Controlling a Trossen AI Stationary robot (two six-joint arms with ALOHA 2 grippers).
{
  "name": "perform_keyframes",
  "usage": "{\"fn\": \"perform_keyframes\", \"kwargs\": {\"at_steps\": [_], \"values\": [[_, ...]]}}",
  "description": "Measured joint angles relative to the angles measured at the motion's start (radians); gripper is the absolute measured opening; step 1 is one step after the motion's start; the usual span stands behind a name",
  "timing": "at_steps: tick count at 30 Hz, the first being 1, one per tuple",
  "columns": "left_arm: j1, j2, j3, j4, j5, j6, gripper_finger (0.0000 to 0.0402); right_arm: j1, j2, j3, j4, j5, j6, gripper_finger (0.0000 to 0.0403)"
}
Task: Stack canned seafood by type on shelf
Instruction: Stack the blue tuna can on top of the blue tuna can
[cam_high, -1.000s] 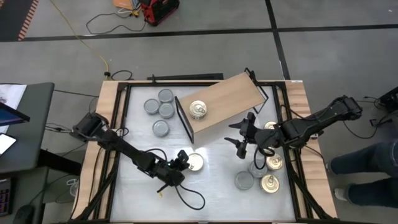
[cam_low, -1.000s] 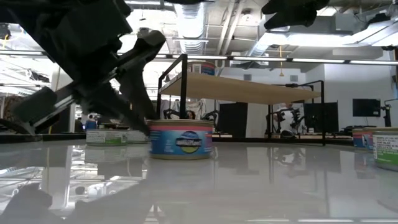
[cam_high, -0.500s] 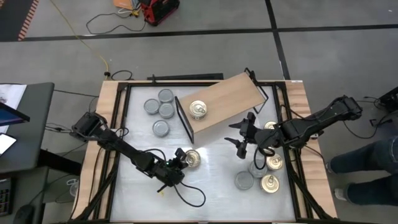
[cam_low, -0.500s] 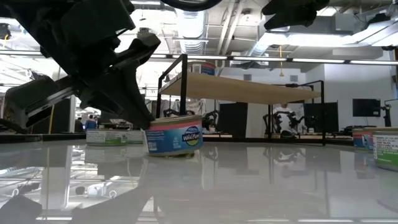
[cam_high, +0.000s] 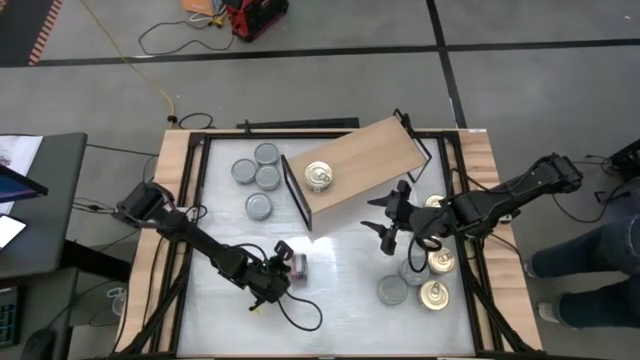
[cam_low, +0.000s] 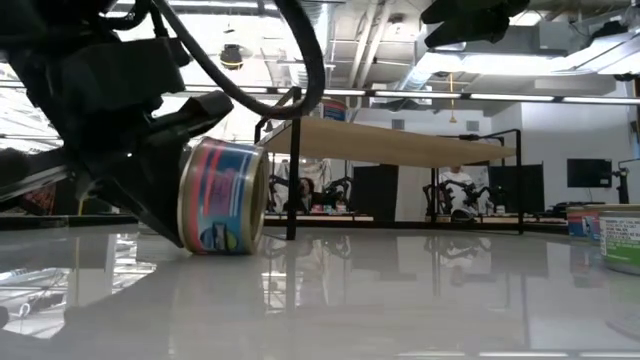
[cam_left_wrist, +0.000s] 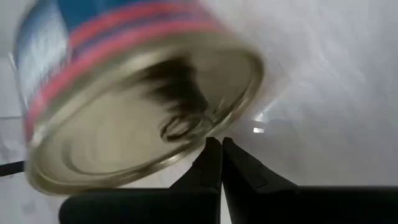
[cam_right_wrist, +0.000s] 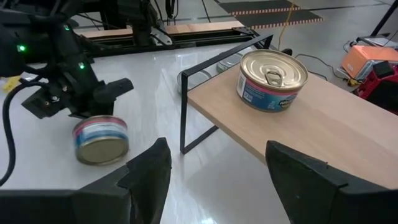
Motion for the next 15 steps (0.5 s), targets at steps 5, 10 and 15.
{"fn": "perform_keyframes", "kwargs": {"at_steps": [5, 10, 15], "values": [[0.000, -0.006, 0.001, -0.004, -0.001, -0.013, 0.0001, 0.000, 0.000, 0.000, -0.001, 0.000, 0.000, 0.0285], [0.000, -0.041, 0.002, -0.017, -0.002, -0.018, 0.0001, 0.000, 0.000, 0.000, -0.001, 0.000, 0.000, 0.0285], [0.001, -0.132, 0.002, -0.065, 0.002, -0.015, 0.0000, 0.000, 0.000, 0.000, -0.001, 0.000, 0.000, 0.0285]]}}
